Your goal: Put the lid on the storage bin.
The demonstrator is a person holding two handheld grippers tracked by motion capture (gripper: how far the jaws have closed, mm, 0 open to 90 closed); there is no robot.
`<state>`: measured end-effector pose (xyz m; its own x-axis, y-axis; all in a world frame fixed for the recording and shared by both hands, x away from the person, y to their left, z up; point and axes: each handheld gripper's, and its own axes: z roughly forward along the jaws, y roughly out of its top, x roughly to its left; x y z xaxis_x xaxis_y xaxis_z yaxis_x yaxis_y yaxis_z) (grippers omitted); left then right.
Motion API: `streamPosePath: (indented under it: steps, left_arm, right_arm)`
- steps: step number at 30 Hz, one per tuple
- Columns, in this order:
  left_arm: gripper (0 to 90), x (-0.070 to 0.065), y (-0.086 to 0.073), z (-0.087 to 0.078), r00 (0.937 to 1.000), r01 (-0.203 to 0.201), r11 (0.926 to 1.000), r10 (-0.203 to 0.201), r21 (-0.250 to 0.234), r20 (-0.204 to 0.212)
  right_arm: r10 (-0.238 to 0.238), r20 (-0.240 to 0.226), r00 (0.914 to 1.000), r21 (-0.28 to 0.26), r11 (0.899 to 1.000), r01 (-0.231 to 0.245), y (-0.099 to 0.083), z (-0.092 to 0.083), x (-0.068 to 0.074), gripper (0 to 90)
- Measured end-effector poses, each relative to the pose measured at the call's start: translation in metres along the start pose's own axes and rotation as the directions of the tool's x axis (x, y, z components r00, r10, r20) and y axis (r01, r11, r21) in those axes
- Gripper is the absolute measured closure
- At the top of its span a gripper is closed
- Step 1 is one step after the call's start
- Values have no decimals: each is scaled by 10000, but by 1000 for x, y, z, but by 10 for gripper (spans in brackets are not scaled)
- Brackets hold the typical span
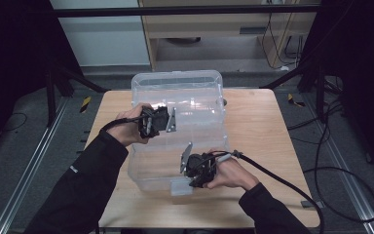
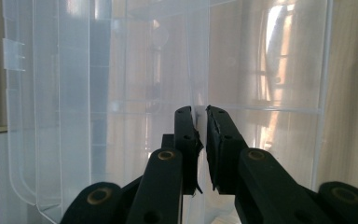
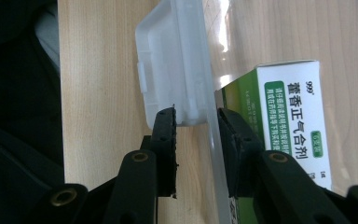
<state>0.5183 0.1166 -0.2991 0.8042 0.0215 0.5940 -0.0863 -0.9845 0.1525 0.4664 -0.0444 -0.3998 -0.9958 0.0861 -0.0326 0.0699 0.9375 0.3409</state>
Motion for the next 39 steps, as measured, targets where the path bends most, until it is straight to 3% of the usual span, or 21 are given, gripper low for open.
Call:
streamPosePath:
  steps: [9, 20, 21, 28, 39]
  left_arm:
    - [828, -16, 0, -7, 9994, -56, 9999, 51, -142, -348]
    - [827, -32, -2, -14, 9994, -11, 9995, 0, -315, -353]
    - [827, -33, -2, -15, 9995, -63, 9998, 58, -168, -314]
    - [828, -39, -3, -16, 9995, 145, 9994, -152, -299, -261]
    - [827, -47, -2, -18, 9995, 71, 9998, -76, -187, -291]
  right_arm:
    - [67, 10, 10000, -183, 9998, -67, -2, 0, 0, 688]
    - [171, -82, 9998, -294, 9994, -174, -3, 0, 1, 687]
    - [169, -79, 9998, -304, 9994, -172, -3, 0, 1, 687]
    - [203, -67, 9998, -320, 9993, -205, -3, 0, 1, 686]
    - [175, 25, 9998, -377, 9991, -174, -4, 0, 2, 681]
